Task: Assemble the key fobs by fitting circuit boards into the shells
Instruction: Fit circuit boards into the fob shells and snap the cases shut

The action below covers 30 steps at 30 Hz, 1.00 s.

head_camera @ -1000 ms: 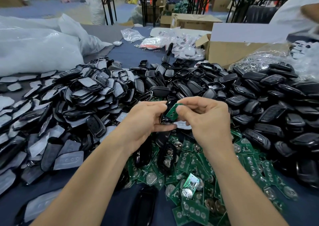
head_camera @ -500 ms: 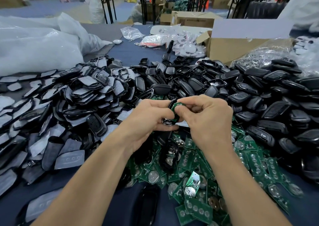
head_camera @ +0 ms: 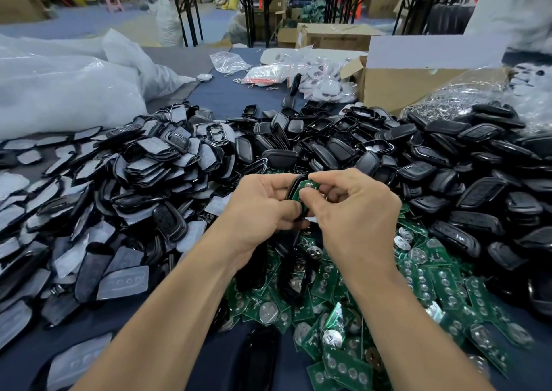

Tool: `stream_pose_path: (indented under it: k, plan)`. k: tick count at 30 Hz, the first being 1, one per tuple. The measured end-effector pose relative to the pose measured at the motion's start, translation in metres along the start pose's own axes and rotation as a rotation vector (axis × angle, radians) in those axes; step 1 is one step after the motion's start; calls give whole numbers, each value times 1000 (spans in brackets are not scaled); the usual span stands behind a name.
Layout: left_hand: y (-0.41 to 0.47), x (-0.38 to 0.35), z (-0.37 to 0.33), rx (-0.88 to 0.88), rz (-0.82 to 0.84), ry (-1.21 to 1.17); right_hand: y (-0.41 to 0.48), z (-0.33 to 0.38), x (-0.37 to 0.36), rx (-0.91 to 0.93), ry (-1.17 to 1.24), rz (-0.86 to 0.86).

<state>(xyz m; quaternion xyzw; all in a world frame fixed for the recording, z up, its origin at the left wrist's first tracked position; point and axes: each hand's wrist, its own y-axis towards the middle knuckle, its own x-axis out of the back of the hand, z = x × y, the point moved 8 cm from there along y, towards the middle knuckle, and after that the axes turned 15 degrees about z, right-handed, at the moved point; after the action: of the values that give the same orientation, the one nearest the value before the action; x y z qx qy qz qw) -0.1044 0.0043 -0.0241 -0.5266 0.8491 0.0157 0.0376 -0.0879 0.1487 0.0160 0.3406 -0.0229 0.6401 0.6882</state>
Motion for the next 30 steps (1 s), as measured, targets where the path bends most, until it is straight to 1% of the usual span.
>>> stream_pose_path:
  k: [12, 17, 19, 23, 26, 28, 30]
  plan:
    - [-4, -3, -8, -58, -12, 43, -1, -2, -4, -8, 44, -37]
    - [-2, -5, -9, -60, -18, -17, -4, 3, -3, 13, -7, -61]
    - [-1, -5, -8, -58, -32, -48, -4, 2, -2, -15, -18, -59]
    - [0, -3, -5, -63, -77, -81, -3, -7, -7, -94, 84, -11]
    - [-1, -3, -4, -66, -105, -13, 1, -16, -8, -156, 153, 39]
    - [0, -4, -5, -68, -85, 12, 5, -22, -7, -185, 214, 56]
    - [2, -7, -4, -56, -29, -7, 6, -26, -4, -203, 240, 49]
